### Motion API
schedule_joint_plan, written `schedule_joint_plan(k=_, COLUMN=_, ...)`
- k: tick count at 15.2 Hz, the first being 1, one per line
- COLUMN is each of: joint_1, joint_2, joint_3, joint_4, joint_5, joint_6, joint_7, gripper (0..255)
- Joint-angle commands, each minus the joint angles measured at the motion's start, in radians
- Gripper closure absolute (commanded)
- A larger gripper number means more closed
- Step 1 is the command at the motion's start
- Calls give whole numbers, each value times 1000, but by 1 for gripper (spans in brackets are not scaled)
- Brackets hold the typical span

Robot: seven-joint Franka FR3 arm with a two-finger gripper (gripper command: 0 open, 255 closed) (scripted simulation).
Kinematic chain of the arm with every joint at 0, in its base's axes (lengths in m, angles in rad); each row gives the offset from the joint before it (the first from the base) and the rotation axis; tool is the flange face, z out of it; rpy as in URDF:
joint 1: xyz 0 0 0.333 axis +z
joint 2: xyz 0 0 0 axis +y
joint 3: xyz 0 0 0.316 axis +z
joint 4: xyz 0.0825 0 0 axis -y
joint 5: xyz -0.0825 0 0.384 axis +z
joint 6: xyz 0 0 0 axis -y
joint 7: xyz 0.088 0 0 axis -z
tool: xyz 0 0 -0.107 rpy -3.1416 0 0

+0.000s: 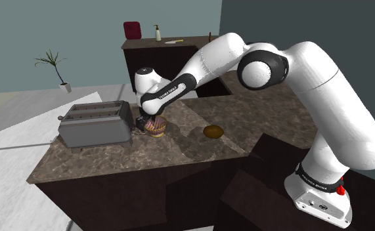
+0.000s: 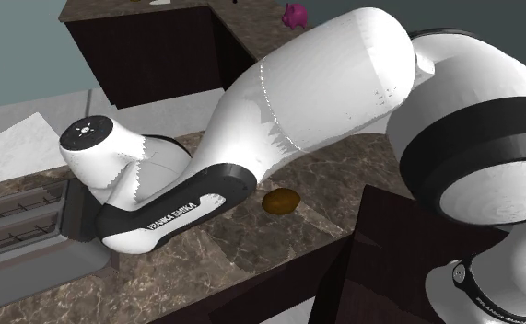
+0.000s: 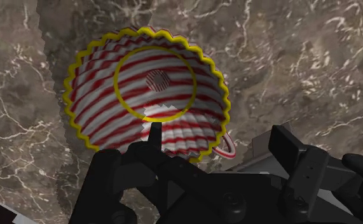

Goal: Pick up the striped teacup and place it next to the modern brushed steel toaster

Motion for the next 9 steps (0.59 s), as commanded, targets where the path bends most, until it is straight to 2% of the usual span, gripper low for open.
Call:
schedule_joint_plan(k=1, joint_1=-1, joint_2=-53, joint_3=3, joint_4=-27, joint_5=3, joint_6=-26, joint_7=-1, gripper=0)
schedule_joint_plan(k=9, joint_1=-1, joint_2=-75, joint_3=5, joint_4=-36, joint_5=4, joint_6=-38, joint_7=-2, gripper=0)
